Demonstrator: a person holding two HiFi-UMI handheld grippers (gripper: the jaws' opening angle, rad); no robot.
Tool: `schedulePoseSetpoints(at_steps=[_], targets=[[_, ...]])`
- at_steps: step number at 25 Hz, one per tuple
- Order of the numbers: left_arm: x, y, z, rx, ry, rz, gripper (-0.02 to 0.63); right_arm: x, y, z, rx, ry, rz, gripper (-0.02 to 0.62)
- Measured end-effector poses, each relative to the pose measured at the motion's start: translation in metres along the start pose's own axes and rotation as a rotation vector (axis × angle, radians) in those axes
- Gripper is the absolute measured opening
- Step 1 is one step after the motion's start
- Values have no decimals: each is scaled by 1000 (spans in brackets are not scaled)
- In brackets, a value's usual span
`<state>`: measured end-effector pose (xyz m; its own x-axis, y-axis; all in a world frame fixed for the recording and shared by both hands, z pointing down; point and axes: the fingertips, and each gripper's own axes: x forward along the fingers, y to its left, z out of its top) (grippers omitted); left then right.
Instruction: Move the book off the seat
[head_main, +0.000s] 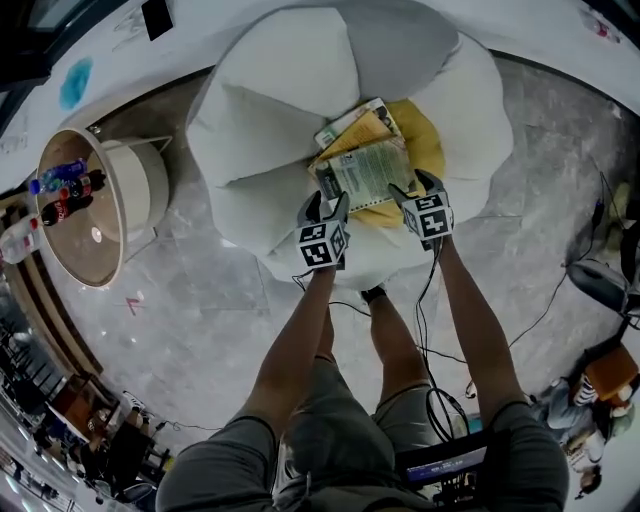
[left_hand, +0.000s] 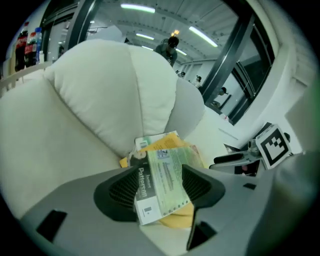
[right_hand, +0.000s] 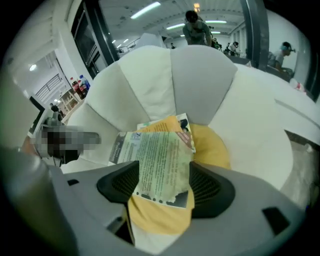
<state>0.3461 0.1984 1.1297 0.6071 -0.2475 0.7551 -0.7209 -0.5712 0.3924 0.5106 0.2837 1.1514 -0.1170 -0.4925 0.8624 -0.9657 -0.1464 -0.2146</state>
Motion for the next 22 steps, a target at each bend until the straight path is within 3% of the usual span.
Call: schedulePoseSetpoints(at_steps=[10, 14, 16, 18, 22], targets=[[57, 44, -68, -95, 174, 38, 280, 57, -22, -46, 4, 145, 55, 334], [67, 44, -72, -126, 185, -12, 285, 66, -18, -54, 135, 144, 132, 333], [68, 33, -77, -113, 225, -82, 284, 66, -12, -61, 121, 162, 141, 346], [69, 19, -87, -57, 291, -141, 378, 64, -5, -70, 94, 183, 133, 350], [69, 13, -89, -15, 318, -122, 391, 54, -2, -80, 134, 173, 105, 350]])
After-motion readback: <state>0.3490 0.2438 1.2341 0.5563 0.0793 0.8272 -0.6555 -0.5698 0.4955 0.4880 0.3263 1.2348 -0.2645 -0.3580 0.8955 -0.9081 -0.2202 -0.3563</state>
